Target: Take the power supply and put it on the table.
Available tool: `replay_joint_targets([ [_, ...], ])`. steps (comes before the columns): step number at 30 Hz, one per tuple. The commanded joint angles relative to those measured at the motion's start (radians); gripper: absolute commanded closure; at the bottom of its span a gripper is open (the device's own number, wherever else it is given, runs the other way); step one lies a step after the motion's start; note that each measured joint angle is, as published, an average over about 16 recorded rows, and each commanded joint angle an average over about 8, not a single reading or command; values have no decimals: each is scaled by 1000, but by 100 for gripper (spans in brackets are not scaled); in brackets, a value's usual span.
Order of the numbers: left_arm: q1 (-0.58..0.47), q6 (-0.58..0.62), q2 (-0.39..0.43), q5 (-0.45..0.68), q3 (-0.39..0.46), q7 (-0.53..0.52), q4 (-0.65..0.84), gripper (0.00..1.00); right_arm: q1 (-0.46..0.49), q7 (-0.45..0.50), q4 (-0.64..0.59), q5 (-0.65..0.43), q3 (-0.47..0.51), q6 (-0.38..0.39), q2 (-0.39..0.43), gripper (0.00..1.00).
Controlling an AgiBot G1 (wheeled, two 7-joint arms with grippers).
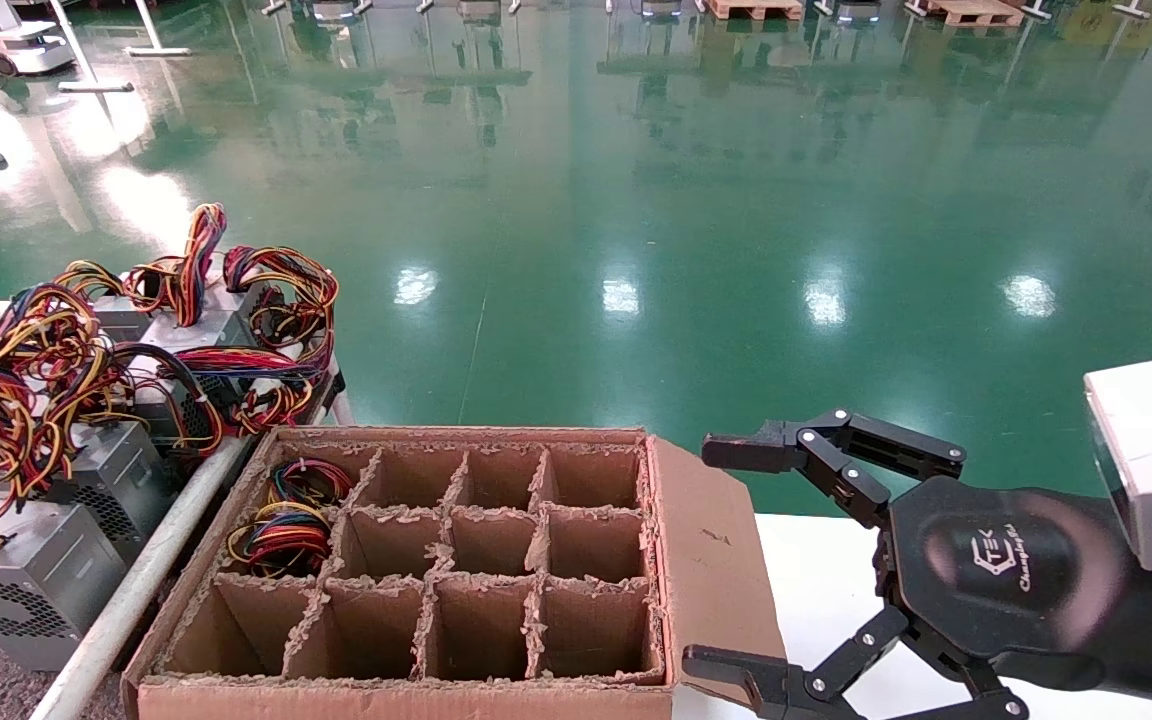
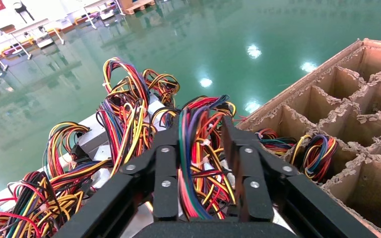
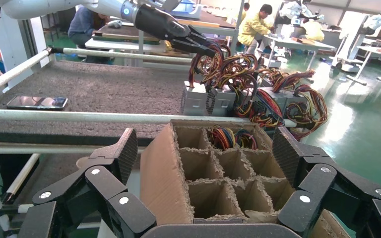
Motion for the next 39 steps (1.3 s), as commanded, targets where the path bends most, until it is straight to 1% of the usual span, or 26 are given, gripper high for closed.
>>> replay_joint_targets([
  [1,0,-1,0,0,0,0,-1,0,0,0,0,0,0,0,0,0],
  [17,1,-2,-2,-1,-1,-3,-3,0,0,0,0,0,0,0,0,0],
  [26,-8,26,-27,3,12,-56,-35,0,0,0,0,0,0,0,0,0],
  [39,-81,14,-43,52,35,-79,-74,0,0,0,0,0,0,0,0,0],
])
